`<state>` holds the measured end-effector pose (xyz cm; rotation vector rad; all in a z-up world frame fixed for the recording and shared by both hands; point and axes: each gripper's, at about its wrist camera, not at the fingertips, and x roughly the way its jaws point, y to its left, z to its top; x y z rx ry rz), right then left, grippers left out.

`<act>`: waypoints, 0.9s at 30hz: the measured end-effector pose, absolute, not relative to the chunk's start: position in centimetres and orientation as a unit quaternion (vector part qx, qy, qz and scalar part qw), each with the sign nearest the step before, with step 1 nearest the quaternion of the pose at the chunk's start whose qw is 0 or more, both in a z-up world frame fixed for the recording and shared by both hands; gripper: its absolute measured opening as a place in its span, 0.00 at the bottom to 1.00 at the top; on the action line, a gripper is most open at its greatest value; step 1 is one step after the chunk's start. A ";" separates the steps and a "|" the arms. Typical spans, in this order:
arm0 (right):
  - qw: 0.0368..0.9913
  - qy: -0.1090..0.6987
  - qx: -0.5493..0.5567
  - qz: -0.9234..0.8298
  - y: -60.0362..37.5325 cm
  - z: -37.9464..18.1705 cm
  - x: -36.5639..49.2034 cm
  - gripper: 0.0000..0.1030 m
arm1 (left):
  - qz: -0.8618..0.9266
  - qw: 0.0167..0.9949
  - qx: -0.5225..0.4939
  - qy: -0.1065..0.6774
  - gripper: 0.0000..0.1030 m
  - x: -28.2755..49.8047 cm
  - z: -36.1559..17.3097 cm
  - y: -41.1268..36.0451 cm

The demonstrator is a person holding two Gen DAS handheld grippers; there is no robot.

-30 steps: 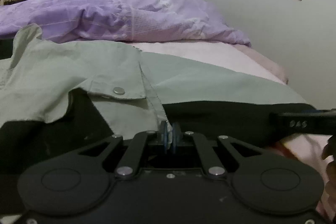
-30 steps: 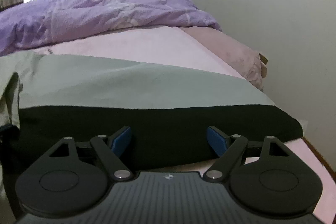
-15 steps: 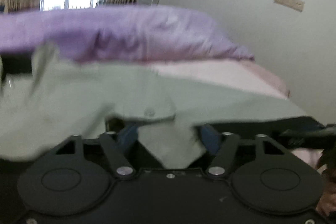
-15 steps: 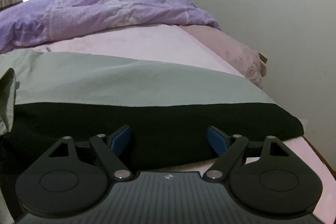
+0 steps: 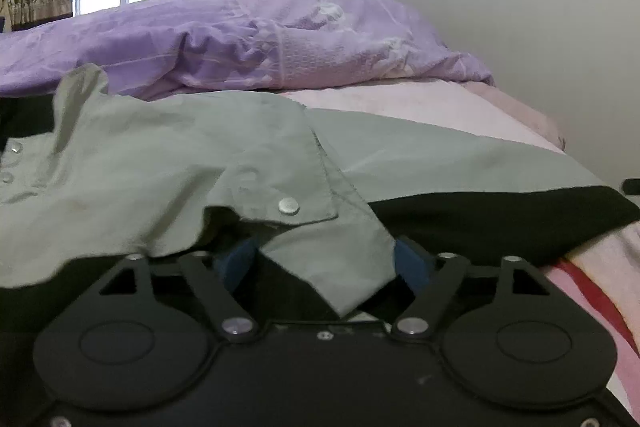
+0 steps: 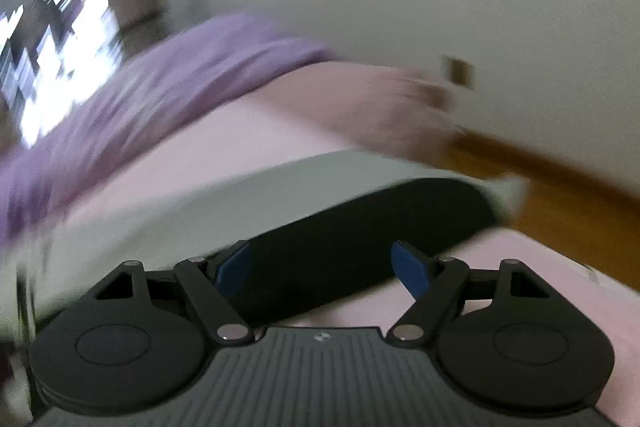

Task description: Fold large clothes

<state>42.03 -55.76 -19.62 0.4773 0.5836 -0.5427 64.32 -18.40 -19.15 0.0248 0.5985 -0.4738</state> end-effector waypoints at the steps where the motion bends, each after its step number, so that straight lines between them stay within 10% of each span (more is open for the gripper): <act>1: 0.881 0.271 0.267 -0.280 -58.0 -20.0 41.0 0.89 | -0.230 0.928 0.016 0.293 0.80 64.0 -18.5 -18.0; 6: 0.844 0.258 0.373 -0.286 -66.4 -22.0 39.6 0.84 | -0.207 0.938 0.031 0.275 0.99 60.5 -15.0 -15.1; 9: 0.825 0.282 0.407 -0.273 -68.7 -23.4 41.7 0.52 | -0.189 0.946 0.060 0.258 1.00 57.9 -13.8 -13.3; 16: 0.802 0.241 0.485 -0.250 -70.5 -25.9 42.1 0.14 | -0.136 0.950 0.077 0.269 1.00 54.0 -13.0 -8.2; 27: 0.940 0.172 0.269 -0.125 -53.2 -13.6 44.7 0.10 | 0.029 0.943 0.085 0.321 1.00 50.9 -13.5 0.7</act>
